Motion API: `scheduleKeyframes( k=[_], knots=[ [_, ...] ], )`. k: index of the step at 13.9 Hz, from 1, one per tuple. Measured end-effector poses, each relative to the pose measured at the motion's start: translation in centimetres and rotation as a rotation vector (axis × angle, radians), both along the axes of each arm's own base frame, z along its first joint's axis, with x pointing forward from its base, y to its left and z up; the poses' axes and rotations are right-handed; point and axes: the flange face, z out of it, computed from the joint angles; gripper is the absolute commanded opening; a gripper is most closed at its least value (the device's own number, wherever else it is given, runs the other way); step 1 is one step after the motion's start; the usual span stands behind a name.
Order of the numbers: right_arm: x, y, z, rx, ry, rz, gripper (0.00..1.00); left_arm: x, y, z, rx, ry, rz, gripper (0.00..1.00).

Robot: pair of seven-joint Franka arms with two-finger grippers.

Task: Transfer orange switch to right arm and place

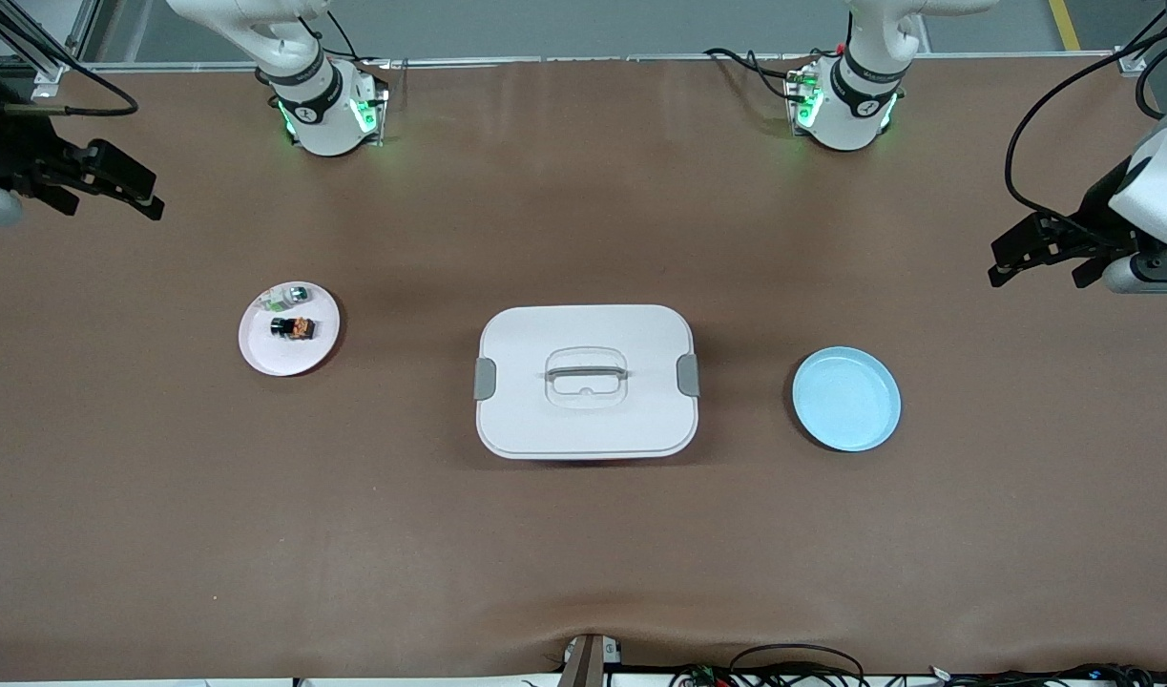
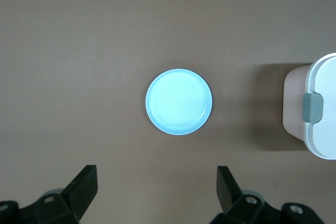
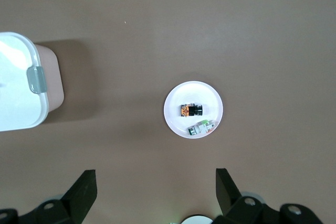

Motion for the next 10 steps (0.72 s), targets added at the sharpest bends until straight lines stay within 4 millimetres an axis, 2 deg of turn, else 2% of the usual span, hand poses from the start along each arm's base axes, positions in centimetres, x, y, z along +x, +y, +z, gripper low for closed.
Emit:
scheduleKeyframes(
  k=[4, 10],
  knots=[
    [0.5, -1.3, -0.4, 0.0, 0.006, -0.006, 1.0, 0.0, 0.0, 0.0, 0.0, 0.0, 0.0, 1.0],
    [0.7, -4.4, -0.4, 0.002, 0.003, -0.011, 1.0, -0.1, 0.0, -0.1, 0.0, 0.007, -0.001, 1.0]
  ],
)
